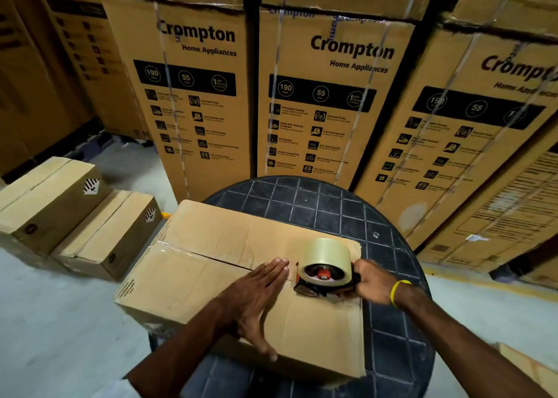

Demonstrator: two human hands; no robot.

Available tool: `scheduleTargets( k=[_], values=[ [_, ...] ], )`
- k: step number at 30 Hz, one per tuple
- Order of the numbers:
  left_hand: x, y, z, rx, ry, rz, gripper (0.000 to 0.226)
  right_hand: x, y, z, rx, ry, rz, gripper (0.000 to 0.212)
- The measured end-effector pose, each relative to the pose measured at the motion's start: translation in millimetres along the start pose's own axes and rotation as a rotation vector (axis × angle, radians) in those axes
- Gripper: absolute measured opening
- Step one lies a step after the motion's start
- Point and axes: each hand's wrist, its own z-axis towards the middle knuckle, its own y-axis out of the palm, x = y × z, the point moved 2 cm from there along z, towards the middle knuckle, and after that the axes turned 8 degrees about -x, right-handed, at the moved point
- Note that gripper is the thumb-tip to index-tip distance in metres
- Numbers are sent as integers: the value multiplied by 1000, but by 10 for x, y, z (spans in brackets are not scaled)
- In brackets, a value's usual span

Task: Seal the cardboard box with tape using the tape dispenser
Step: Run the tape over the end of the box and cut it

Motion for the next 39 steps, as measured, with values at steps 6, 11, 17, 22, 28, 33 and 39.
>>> scheduleTargets(
  k=[6, 11, 17, 22, 28, 33, 39],
  values=[
    [5, 11, 34, -22, -4, -4, 157, 275, -167, -394, 6, 4, 18, 33],
    [-4, 31, 54, -27, 0, -8, 157, 554, -239, -576, 6, 23, -12, 39],
    [185, 46, 195, -56, -44, -1, 165, 601, -216, -566, 27, 0, -29, 39],
    [721, 133, 584, -24, -114, 31, 171, 681, -149, -546, 39, -26, 16, 44],
    [1294, 244, 824, 34, -338, -106, 172, 727, -47, -568, 70, -21, 75, 44],
    [1281, 328, 957, -60, -403, -64, 162, 743, 53, -590, 85, 0, 163, 60],
    [666, 250, 730, -4, -87, 110, 154, 323, 480, -739, 157, 41, 293, 58]
  ],
)
